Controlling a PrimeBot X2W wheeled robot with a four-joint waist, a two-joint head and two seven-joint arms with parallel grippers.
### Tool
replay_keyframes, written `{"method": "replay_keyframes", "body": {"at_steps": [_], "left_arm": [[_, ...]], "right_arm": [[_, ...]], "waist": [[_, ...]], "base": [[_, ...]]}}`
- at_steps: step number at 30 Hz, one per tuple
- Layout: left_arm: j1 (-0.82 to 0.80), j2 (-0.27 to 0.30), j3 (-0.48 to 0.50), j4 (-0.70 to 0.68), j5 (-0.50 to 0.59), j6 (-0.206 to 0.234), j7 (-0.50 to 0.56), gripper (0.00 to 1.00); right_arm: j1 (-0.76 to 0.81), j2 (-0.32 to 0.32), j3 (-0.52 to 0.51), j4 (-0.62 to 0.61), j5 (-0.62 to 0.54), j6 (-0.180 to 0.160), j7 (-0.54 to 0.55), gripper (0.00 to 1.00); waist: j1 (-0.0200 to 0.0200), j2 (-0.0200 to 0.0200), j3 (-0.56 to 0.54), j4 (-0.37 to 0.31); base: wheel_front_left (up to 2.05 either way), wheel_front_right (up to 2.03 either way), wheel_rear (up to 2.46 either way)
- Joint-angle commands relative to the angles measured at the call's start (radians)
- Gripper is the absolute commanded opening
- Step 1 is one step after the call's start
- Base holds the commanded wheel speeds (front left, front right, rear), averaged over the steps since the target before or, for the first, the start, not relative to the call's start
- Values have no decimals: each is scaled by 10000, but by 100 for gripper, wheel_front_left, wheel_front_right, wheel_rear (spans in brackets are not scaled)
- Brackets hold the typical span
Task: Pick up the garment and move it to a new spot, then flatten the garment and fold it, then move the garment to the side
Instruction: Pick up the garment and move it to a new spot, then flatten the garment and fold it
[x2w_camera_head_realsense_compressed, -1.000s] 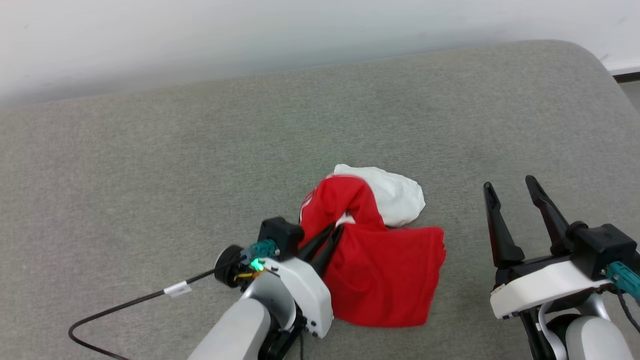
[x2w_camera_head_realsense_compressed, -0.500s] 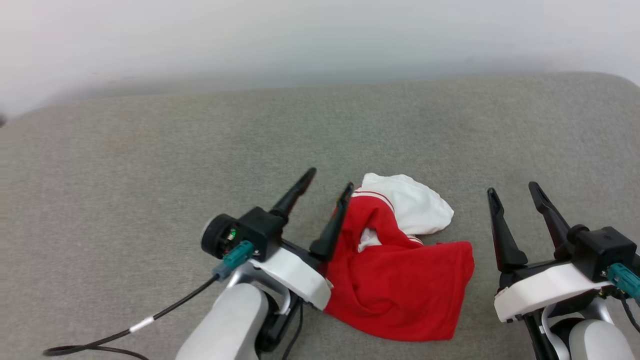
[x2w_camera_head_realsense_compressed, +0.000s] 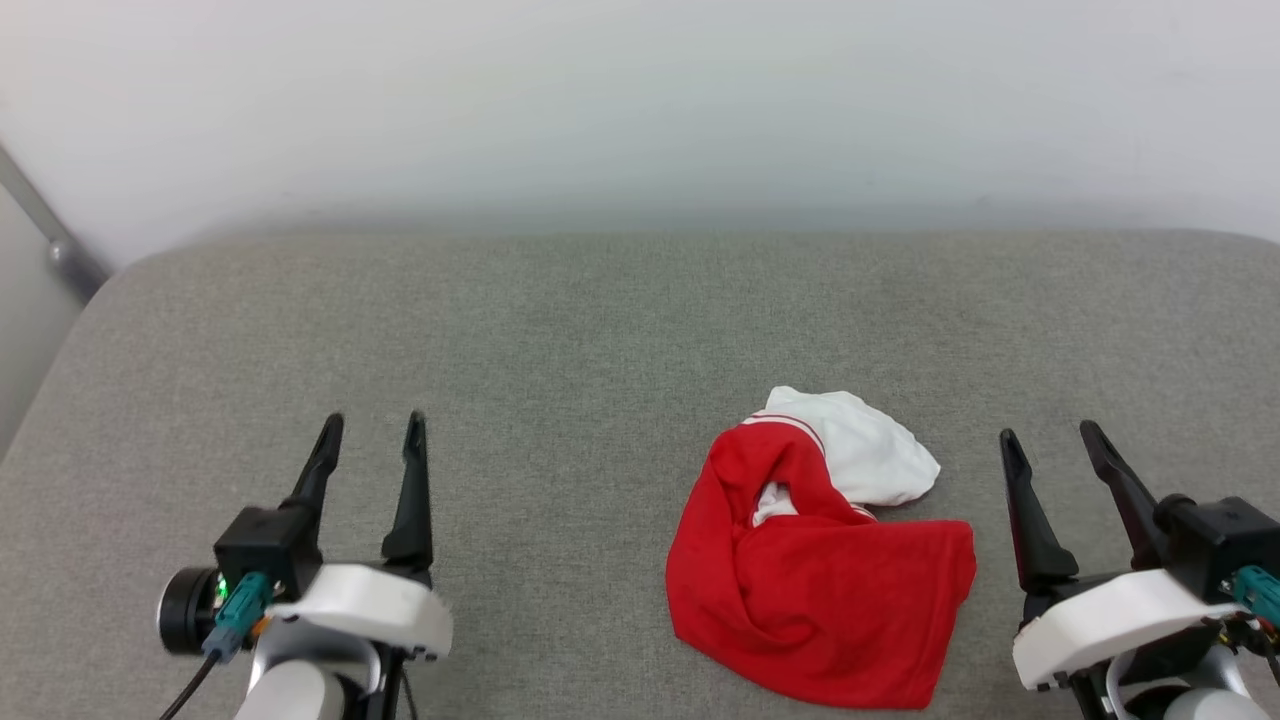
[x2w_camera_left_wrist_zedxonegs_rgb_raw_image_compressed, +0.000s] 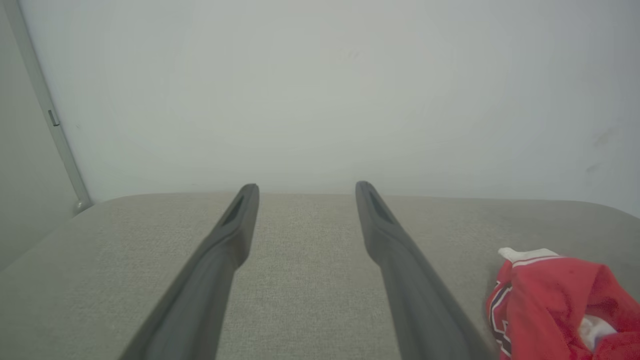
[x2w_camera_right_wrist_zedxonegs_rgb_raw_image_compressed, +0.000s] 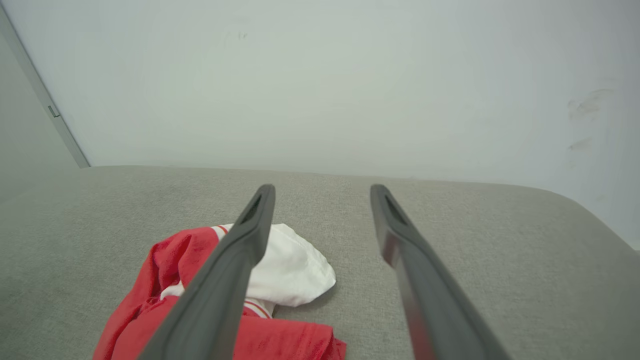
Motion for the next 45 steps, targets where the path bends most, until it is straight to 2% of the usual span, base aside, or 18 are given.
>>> {"method": "replay_keyframes", "body": {"at_steps": [1,7,19,24,28,31,34,40,45], "left_arm": [[287,103,53,-84,3,22,-47,100],[765,442,-115,-328,128,-23,203,100],[711,548,-200,-553,122,78,309,100],[634,531,-200,-679,100,121,268,100],[364,470,-253,-927,200,120,209,100],[100,395,-330,-1103,277,77,155,100],[-157,294,-428,-1206,355,-4,91,100],[-695,31,-553,-1233,512,-187,4,100],[-1063,-152,-605,-1111,612,-367,-40,100]], "right_arm": [[216,5,-69,-37,112,-3,29,100],[539,5,-140,-133,210,-3,100,100],[349,4,-84,66,459,-3,221,100],[191,2,-678,529,1055,-3,638,100],[-195,7,-1322,1078,1544,-3,1661,100],[-773,5,-1637,1401,1580,-3,2961,100],[-1501,-292,-1680,1583,1786,-3,4438,100],[-2784,-1022,-932,1767,2389,-3,7296,100],[-3505,-1378,-438,2097,2567,-3,8733,100]], "waist": [[1,-1,-101,12],[1,-1,-221,-35],[1,-1,-138,-130],[1,-1,3,-75],[1,-1,443,116],[1,-1,899,305],[1,-1,1321,529],[1,-1,2015,986],[1,-1,2463,1282]], "base": [[0,0,0],[0,0,0],[0,0,0],[0,0,0],[0,0,0],[0,0,0],[0,0,0],[0,0,0],[0,0,0]]}}
